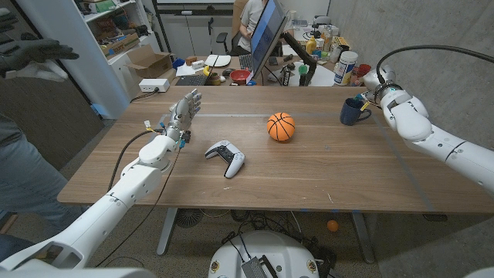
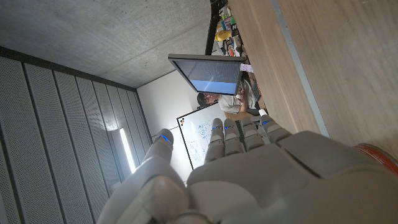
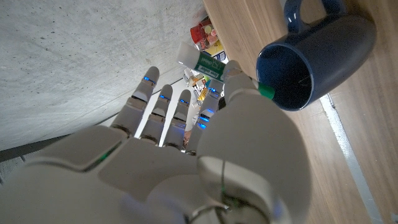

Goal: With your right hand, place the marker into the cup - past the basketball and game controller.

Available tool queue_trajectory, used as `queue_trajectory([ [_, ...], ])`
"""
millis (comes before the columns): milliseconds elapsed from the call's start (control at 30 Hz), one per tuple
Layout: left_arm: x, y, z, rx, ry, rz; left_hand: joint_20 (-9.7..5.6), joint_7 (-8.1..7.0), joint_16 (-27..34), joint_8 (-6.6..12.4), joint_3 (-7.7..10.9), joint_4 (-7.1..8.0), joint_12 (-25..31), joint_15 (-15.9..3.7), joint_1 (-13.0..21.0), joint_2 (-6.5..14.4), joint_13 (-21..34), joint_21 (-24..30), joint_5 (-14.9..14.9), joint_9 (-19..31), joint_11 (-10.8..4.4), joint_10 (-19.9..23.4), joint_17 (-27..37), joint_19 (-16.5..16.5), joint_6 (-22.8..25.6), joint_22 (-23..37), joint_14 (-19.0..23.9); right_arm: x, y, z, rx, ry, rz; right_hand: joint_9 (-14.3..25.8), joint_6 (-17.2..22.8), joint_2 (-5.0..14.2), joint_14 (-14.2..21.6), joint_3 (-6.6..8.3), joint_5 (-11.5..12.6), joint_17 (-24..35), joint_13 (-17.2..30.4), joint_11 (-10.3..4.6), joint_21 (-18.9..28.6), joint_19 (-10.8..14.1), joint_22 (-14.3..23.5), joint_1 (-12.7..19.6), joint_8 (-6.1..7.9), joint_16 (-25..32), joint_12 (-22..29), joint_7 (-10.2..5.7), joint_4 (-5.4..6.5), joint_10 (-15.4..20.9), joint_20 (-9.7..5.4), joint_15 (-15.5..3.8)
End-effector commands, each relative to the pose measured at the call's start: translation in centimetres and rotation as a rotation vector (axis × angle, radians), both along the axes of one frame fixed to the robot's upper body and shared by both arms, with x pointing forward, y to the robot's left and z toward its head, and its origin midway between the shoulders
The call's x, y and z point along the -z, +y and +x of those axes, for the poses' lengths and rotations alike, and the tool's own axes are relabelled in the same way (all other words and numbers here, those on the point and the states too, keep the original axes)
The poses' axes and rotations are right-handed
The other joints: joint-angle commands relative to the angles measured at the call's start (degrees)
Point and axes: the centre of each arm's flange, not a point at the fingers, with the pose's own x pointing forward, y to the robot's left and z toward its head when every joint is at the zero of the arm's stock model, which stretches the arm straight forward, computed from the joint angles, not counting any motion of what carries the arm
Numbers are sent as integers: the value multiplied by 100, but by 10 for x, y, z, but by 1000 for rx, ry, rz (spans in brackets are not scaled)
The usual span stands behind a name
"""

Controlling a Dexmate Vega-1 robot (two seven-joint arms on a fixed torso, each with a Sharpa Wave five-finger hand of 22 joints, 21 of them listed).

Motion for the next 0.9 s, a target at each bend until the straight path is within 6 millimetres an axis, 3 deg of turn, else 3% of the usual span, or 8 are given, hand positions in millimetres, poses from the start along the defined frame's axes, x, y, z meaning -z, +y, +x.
queue_trajectory([
  [33, 2, -1, -2, -3, -1, -7, 15, 16, 22, 11, 37, -3, 34, 18, 8, -14, 12, 21, 29, 12, 50, 0, 23, -34, 17, 19, -9, 4, 0, 5, 22, 22, -67, 26, 858, 50, 41, 45, 41, 13, 9, 10, 29, 64, 34, 27, 552, -5, -6, -169, 14, 40, -30, -16],
  [433, 4, 0, -6, -7, -6, -14, 17, 17, 20, 13, 38, -5, 35, 17, 8, -16, 12, 22, 29, 12, 41, 0, 23, -36, 17, 19, -12, 8, -4, 13, 60, 39, -121, 15, 871, 34, 83, 66, 49, 11, 10, -7, 30, 85, 34, 51, 567, -14, 4, -142, -5, 75, -43, -19],
  [900, 9, 0, -10, -10, -5, -22, 17, 13, 21, 16, 38, -5, 34, 17, 7, -17, 12, 21, 29, 12, 43, -2, 23, -40, 24, 19, -13, 17, 5, 18, 71, 38, -153, -2, 906, 28, 143, 112, 59, 10, 11, -9, 32, 107, 35, 112, 590, -21, 14, -113, -35, 121, -42, 7],
])
